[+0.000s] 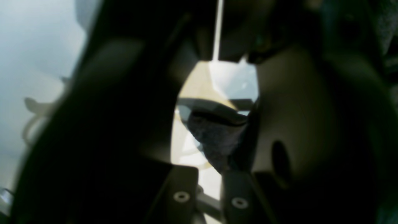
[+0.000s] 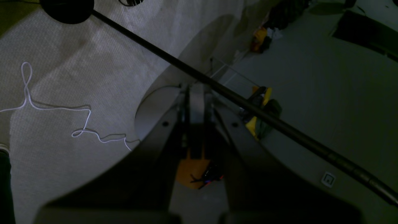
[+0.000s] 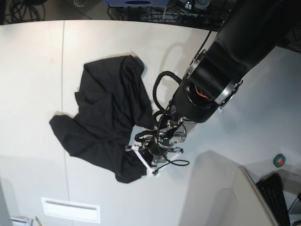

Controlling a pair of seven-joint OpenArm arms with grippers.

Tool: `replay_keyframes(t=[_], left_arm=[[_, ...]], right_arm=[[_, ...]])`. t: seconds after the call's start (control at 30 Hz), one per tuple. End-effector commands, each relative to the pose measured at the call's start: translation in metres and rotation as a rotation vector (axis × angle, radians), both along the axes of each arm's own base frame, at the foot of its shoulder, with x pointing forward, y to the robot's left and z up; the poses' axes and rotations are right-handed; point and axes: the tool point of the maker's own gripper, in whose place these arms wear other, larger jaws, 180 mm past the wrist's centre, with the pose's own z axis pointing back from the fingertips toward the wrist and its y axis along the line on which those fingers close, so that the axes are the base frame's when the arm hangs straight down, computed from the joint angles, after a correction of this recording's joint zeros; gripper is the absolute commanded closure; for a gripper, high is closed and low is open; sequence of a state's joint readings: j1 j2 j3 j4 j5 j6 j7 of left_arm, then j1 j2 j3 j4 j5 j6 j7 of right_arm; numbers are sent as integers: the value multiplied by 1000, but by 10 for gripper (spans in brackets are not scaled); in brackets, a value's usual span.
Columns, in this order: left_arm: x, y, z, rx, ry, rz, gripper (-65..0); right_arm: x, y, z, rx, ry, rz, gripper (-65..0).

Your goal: Layout the t-shirt on the table in an organized manner, then fold the t-shirt properly

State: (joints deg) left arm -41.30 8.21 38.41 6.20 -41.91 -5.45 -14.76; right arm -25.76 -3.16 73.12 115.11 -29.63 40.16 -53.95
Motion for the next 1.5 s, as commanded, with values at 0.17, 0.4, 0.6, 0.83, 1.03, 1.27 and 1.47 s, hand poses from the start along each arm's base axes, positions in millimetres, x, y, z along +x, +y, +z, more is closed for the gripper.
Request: replay_keyframes(t=[0.17, 0.4, 0.6, 0.83, 1.03, 1.27, 1.47], left_arm=[[25, 17, 24, 6, -56, 121, -416], [27, 25, 25, -1, -45, 175, -546], [28, 21, 27, 28, -61, 141, -543], [26, 18, 25, 46, -63, 119, -541], [26, 14, 25, 46, -60, 110, -538], [37, -23, 58, 106, -176, -21, -540], [43, -40, 80, 89, -232, -56, -540]], right_arm=[[-4, -6, 13, -41, 20, -1, 0], [-4, -6, 13, -41, 20, -1, 0], [-4, -6, 13, -41, 20, -1, 0], [-4, -6, 13, -41, 20, -1, 0], [-3, -6, 13, -41, 17, -1, 0], [-2, -6, 13, -41, 16, -2, 0], [-2, -6, 13, -41, 16, -2, 0]])
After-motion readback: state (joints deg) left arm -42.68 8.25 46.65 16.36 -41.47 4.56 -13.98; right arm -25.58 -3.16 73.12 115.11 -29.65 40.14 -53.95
